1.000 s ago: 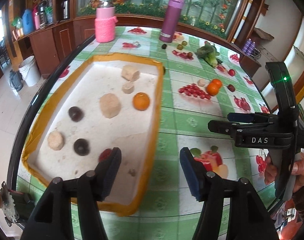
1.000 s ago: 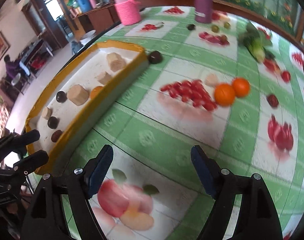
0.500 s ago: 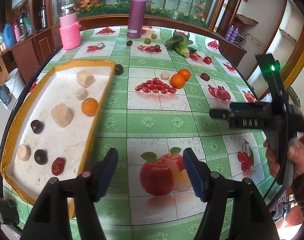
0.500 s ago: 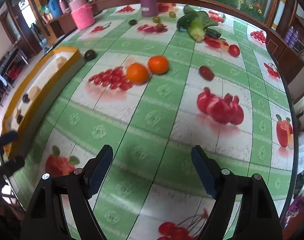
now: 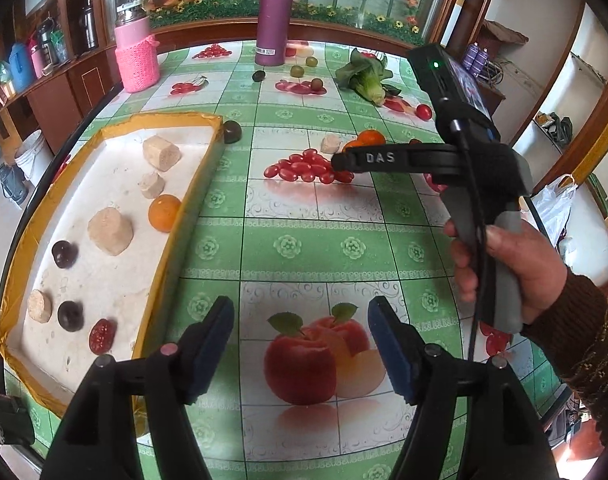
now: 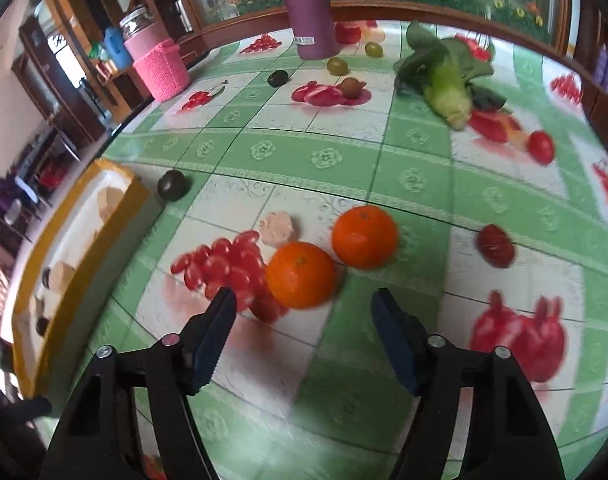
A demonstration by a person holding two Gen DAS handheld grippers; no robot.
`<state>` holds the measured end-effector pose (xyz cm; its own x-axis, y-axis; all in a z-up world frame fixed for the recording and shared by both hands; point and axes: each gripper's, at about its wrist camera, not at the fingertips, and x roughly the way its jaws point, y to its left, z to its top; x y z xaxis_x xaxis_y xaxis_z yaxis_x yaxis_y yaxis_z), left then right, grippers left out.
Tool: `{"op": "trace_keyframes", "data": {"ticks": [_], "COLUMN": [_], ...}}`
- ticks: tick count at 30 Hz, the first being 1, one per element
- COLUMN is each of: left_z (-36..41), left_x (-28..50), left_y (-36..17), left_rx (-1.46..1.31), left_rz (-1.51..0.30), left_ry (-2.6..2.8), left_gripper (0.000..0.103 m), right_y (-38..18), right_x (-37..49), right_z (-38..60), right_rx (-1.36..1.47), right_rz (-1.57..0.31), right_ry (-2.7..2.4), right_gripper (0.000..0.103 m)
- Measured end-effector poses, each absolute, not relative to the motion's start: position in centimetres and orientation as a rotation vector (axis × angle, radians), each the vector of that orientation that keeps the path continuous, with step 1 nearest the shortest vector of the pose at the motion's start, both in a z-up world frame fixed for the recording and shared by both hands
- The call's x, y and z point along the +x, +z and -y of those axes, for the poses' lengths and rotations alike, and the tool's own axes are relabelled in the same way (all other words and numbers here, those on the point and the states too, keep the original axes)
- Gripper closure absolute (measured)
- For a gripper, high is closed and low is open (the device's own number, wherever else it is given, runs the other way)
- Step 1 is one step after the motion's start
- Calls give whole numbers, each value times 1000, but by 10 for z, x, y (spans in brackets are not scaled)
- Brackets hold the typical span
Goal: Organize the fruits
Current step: 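Move both tools back toward the fruit on the table, then grasp an orange with the right tool while the left tool grasps a round beige piece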
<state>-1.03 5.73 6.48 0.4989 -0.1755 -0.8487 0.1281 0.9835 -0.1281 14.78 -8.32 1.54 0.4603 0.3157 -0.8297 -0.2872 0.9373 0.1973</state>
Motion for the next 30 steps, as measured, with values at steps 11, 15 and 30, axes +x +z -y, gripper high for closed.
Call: {"op": "trace_keyframes", "data": {"ticks": [11, 15, 30], "left_z": [-32, -25, 8], "left_x": [58, 99, 163], "left_y": [52, 43, 14], "left_rx": [-23, -54, -28], "left_rz": [-1045, -1029, -991], "left_ry": [-185, -175, -215], "left_gripper": [30, 30, 80], "right_y": [21, 29, 18], "right_x": [139, 120, 94], "right_z": [117, 152, 190], "right_rx": [26, 24, 45], "right_rz": [-987, -965, -997], "right_ry": [353, 310, 278], "right_gripper": [69, 68, 68]}}
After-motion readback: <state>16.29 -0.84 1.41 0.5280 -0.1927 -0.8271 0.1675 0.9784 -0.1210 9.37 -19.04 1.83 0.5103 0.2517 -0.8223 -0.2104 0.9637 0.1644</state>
